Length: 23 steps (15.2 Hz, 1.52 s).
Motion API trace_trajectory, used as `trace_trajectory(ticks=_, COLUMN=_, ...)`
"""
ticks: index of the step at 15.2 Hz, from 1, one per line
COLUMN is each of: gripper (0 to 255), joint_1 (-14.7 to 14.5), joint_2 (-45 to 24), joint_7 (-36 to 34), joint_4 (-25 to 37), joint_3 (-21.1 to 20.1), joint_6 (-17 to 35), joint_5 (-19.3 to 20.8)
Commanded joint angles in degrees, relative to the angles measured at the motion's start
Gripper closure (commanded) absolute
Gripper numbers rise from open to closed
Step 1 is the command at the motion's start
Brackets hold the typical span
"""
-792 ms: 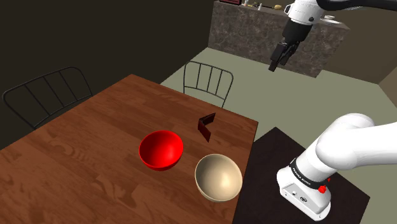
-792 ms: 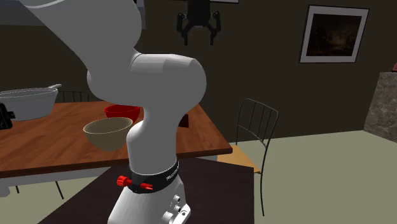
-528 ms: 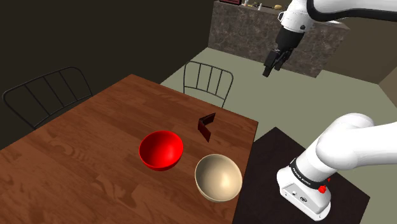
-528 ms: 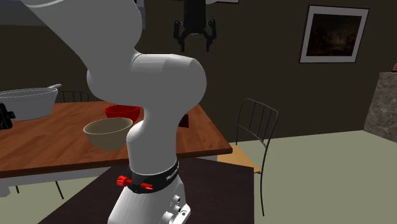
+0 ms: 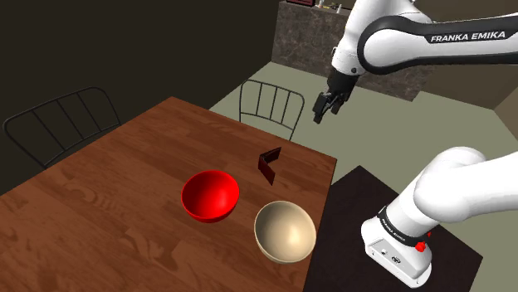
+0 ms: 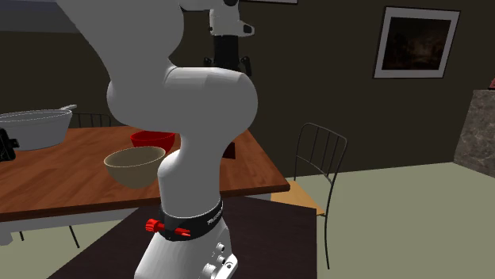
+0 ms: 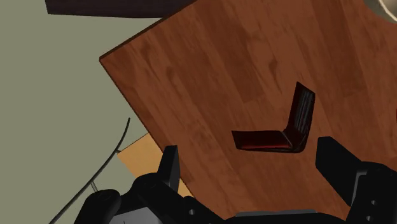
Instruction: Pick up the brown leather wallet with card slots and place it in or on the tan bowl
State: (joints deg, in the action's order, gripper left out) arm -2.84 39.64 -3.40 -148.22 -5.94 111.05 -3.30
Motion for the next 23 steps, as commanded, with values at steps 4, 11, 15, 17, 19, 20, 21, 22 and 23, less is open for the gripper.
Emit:
trace_trajectory(ticks=4, gripper=0, joint_1=-1.14, joint_2=-6.75, joint_7=-5.72, joint_4=-2.80, joint_3=-4.68, joint_6=9.98, joint_5=-1.68)
trace_trajectory(ticks=11, gripper=0, joint_1=-1.19, joint_2=-20.69, joint_7=-15.04, joint_4=-2.50, joint_3=-11.64, joint_6=23.87, joint_5=-0.97)
trace_trajectory(ticks=15, gripper=0, joint_1=-0.19, joint_2=-30.31, joint_7=-22.28, joint_4=-0.23, joint_3=-15.41, joint_6=30.93, joint_5=3.00)
trace_trajectory(ticks=17, gripper=0, joint_1=0.35, joint_2=-35.45, joint_7=-26.82, joint_4=1.49, joint_3=-16.91, joint_6=33.95, joint_5=6.52)
trace_trajectory(ticks=19, gripper=0, joint_1=0.46, joint_2=-40.76, joint_7=-32.00, joint_4=3.61, joint_3=-17.70, joint_6=36.46, joint_5=11.09)
trace_trajectory(ticks=20, gripper=0, joint_1=0.29, joint_2=-41.09, joint_7=-32.33, joint_4=3.75, joint_3=-17.57, joint_6=36.60, joint_5=11.39)
trace_trajectory(ticks=21, gripper=0, joint_1=0.31, joint_2=-41.92, joint_7=-32.90, joint_4=3.71, joint_3=-17.43, joint_6=37.37, joint_5=12.18)
trace_trajectory(ticks=22, gripper=0, joint_1=0.32, joint_2=-42.76, joint_7=-33.49, joint_4=3.67, joint_3=-17.28, joint_6=38.13, joint_5=13.01)
trace_trajectory(ticks=23, gripper=0, joint_1=0.31, joint_2=-43.61, joint_7=-34.10, joint_4=3.66, joint_3=-17.11, joint_6=38.88, joint_5=13.86)
